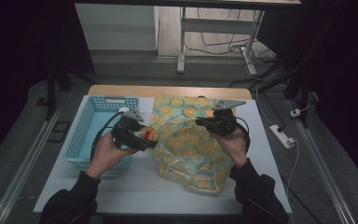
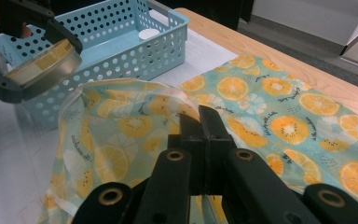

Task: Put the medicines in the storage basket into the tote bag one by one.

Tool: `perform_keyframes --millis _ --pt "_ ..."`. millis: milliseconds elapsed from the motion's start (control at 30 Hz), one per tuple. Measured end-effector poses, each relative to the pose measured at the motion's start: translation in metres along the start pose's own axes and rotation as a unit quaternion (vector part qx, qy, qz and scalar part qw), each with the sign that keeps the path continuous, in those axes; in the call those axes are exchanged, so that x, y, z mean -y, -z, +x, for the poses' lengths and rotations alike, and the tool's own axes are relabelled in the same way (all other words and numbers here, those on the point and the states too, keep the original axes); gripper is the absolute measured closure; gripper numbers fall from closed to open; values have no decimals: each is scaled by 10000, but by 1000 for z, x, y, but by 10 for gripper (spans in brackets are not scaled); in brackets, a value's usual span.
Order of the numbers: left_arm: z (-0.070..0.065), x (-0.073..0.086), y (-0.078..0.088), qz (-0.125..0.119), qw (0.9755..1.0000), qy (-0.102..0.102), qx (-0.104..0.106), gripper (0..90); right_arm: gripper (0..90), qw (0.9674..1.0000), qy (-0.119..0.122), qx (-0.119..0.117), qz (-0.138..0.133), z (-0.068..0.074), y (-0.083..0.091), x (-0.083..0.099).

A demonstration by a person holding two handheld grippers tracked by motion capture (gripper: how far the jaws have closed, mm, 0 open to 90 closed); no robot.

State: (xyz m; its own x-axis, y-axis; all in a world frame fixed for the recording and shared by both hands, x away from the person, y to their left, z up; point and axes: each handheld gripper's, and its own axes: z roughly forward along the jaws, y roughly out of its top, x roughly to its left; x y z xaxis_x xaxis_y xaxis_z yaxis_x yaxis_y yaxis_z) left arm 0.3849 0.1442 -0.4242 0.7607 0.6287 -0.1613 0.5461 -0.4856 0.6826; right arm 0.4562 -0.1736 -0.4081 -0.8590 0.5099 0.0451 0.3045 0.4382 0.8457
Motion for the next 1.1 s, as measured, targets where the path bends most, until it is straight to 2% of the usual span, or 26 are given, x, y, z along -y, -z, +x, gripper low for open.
perform_keyframes --millis 367,800,1100 --pt "-17 -18 -17 39 9996 -199 204 204 900 10000 28 24 -48 0 2 0" --pt "-31 -35 -42 130 9982 -429 395 203 900 10000 35 35 -57 0 2 0" --pt "-38 -47 -62 188 9972 -515 509 203 900 10000 23 27 -28 -1 1 0"
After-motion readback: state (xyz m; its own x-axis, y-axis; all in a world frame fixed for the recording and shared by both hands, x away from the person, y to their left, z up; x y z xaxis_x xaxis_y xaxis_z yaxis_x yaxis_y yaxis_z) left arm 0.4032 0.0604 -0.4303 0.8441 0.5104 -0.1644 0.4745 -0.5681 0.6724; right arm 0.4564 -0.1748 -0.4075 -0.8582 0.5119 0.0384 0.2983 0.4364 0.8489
